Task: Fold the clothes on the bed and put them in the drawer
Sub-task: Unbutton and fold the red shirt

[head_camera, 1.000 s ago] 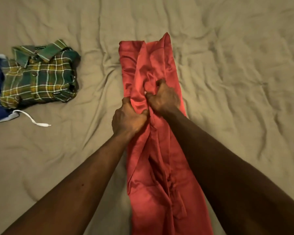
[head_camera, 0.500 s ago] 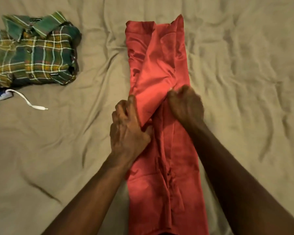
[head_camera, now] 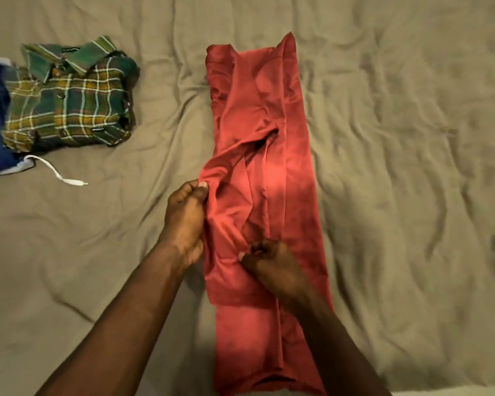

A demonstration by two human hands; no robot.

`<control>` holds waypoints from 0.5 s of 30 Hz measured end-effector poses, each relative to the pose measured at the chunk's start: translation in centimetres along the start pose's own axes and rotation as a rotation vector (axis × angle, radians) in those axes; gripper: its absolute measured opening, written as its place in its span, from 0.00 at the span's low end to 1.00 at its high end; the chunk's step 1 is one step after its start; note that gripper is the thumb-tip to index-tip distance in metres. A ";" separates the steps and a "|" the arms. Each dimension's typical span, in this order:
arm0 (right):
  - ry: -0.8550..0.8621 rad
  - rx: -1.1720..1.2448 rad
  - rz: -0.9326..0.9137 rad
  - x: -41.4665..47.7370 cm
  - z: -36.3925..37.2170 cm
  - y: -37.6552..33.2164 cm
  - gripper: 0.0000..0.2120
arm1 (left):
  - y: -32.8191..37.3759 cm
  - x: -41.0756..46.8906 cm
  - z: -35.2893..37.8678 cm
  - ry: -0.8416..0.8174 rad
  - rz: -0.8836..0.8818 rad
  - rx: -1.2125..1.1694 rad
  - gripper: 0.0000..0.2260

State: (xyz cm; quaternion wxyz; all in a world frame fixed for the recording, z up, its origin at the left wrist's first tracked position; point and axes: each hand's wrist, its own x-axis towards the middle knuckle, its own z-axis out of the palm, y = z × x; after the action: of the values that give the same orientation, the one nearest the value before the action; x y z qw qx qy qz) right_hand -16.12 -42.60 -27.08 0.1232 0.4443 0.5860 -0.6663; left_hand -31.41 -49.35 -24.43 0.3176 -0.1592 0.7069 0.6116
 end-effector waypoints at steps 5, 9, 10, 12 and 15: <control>-0.257 0.075 0.005 -2.0 -2.0 -0.5 0.09 | 2.3 -2.2 1.5 -0.235 -0.357 -0.315 0.15; -0.067 0.427 0.032 -1.0 -3.8 0.2 0.09 | 1.5 -4.0 2.9 0.001 0.473 0.702 0.14; -0.025 0.520 -0.015 -1.1 -4.4 -0.1 0.06 | 1.2 -4.9 3.5 0.027 0.724 0.969 0.17; -0.100 0.718 -0.003 -0.7 -5.8 -0.6 0.16 | -0.2 -6.2 4.8 -0.266 0.758 1.221 0.20; -0.202 0.703 0.035 0.4 -6.5 -1.9 0.25 | -0.6 -7.3 5.2 -0.881 0.107 0.768 0.16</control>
State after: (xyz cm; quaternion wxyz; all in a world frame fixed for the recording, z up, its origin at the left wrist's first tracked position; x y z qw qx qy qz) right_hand -14.72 -36.10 -25.53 0.0318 0.4014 0.2986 -0.8653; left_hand -24.24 -45.64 -20.47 0.5852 0.2724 0.6861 0.3355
